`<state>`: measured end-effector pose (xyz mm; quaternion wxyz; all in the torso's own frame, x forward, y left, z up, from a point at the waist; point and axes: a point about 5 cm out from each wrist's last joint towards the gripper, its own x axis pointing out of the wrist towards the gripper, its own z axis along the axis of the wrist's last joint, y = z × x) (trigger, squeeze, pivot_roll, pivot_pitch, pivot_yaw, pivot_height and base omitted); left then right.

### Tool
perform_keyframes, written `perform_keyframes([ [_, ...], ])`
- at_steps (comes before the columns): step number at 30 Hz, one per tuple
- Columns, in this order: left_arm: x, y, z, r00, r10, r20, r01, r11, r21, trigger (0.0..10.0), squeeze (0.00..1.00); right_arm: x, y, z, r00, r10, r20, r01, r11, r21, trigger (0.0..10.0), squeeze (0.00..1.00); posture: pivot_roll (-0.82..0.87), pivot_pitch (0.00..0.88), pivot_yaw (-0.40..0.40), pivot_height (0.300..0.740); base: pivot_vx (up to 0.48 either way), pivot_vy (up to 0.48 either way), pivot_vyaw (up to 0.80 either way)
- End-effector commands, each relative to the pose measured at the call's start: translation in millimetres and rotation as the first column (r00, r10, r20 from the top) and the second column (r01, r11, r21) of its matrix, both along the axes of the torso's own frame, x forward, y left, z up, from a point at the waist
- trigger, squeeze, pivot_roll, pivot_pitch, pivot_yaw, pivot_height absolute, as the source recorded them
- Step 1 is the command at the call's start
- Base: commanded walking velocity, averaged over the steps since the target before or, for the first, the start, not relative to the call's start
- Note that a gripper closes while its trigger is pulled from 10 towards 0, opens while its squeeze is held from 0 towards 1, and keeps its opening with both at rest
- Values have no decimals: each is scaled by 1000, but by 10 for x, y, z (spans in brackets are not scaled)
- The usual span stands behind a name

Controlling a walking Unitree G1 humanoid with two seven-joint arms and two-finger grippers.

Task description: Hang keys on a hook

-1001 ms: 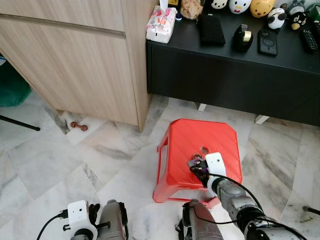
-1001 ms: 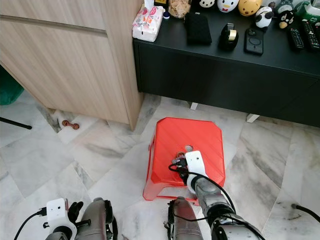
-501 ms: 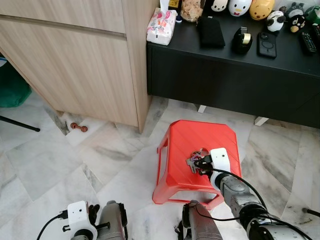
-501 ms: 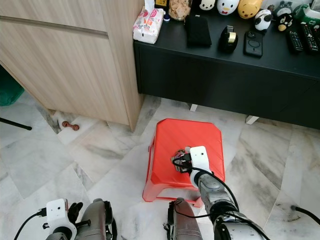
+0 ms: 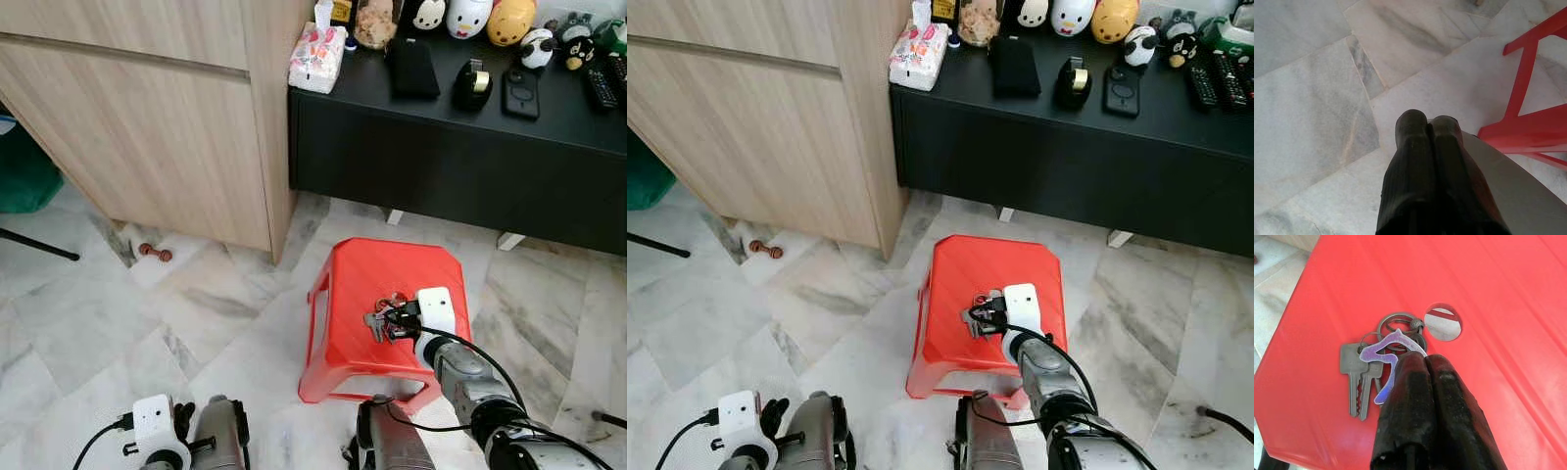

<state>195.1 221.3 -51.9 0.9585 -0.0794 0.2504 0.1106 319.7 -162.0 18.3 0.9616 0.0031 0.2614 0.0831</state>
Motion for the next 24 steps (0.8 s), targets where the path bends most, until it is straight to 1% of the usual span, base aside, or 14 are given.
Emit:
perform_keyframes([
  [1,-660,-333,-456,940,-93,-328,58,992,-112,10000,0,-59,-53,-60,1000,-16,-21,17,1000,16,10000,1000,149,256,-134,633,0,0,0],
  [3,-667,-332,-458,940,-94,-329,60,992,-112,10000,0,-51,-50,-51,1000,-14,-20,14,1000,23,10000,1000,151,255,-134,633,0,0,0],
  [11,-695,-317,-461,941,-90,-327,57,992,-109,10000,0,27,-27,21,1000,-15,-16,15,1000,0,10000,1000,162,273,-138,633,0,0,0],
  [14,-717,-314,-465,941,-87,-326,54,993,-108,10000,0,50,-5,43,1000,-19,-15,20,1000,10,10000,1000,162,283,-137,633,0,0,0],
  [18,-753,-313,-473,940,-87,-330,55,993,-106,10000,0,20,3,2,999,-27,-34,27,1000,-4,10000,1000,168,298,-137,633,0,0,0],
  [22,-827,-302,-482,940,-85,-330,53,993,-105,10000,0,-23,39,-47,999,-19,-46,20,1000,5,10000,1000,176,325,-130,633,0,0,0],
  [24,-835,-299,-483,940,-85,-330,54,993,-104,10000,0,-27,40,-51,999,-21,-48,21,1000,7,10000,1000,176,325,-130,633,0,0,0],
])
